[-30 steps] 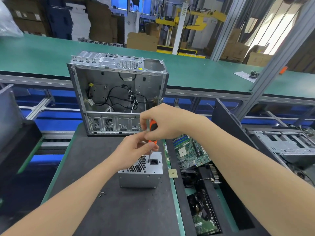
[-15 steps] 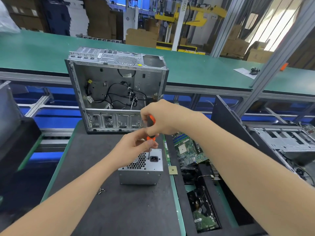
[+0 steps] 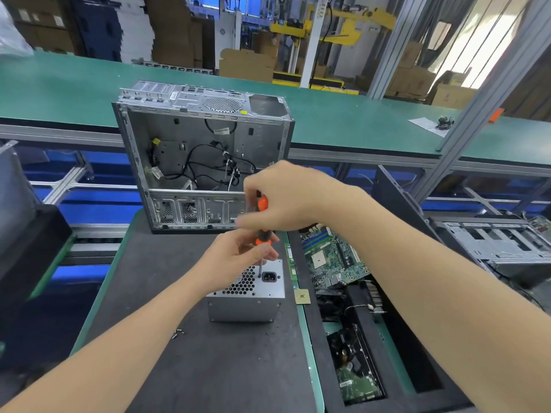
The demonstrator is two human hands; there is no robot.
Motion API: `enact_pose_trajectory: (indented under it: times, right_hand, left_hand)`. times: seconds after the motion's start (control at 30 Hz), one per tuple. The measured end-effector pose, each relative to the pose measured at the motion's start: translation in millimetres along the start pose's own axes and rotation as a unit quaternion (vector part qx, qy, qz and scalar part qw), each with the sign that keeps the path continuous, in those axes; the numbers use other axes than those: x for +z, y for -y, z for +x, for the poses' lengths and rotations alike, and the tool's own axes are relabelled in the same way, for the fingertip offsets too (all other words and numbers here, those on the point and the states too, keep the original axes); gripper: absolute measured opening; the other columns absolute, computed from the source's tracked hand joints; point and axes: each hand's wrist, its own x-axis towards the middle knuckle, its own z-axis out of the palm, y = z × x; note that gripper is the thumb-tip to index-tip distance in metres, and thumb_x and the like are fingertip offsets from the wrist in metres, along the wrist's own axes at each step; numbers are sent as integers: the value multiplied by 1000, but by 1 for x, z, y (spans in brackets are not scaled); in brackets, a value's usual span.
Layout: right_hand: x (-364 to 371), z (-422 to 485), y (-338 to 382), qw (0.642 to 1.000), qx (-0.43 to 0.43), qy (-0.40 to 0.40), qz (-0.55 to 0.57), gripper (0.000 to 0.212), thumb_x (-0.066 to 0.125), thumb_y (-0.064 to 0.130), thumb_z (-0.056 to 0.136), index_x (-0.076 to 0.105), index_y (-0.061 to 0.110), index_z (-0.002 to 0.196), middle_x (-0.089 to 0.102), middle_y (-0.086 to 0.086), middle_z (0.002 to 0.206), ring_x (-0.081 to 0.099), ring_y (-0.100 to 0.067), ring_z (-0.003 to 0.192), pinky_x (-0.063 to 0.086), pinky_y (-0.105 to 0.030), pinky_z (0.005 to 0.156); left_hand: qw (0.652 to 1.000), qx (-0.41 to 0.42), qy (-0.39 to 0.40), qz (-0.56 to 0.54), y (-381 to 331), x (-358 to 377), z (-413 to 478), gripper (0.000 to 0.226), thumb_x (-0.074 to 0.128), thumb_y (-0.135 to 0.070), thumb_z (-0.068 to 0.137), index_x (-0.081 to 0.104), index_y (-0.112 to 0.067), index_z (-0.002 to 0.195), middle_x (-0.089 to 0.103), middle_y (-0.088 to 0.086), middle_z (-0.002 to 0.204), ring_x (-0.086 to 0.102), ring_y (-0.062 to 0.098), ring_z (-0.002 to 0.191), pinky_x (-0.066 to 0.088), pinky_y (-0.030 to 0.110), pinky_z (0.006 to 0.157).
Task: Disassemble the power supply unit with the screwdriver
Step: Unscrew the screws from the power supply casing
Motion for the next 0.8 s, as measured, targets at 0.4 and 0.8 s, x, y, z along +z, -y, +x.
enact_pose_trajectory:
  times: [0.4,0.8]
  right_hand:
    - [17,10,3,996,60,53,40,35,63,45,90,59,12,78,59,5,40,56,-13,36,39,-19,42]
    - [6,6,-2,990,-45,134,15,30,66,4,76,71,27,94,70,5,94,64,-16,89,52,-31,68]
  left_hand:
    - [1000,-5,-5,-3,0,-1,-3,25,66,-42,101,70,-27,121,80,1,106,76,17,103,61,44,94]
    - [1000,-9,-1,-5,-1,-2,-3,44,68,-57,92,71,-21,118,80,-1,107,76,22,104,60,51,95]
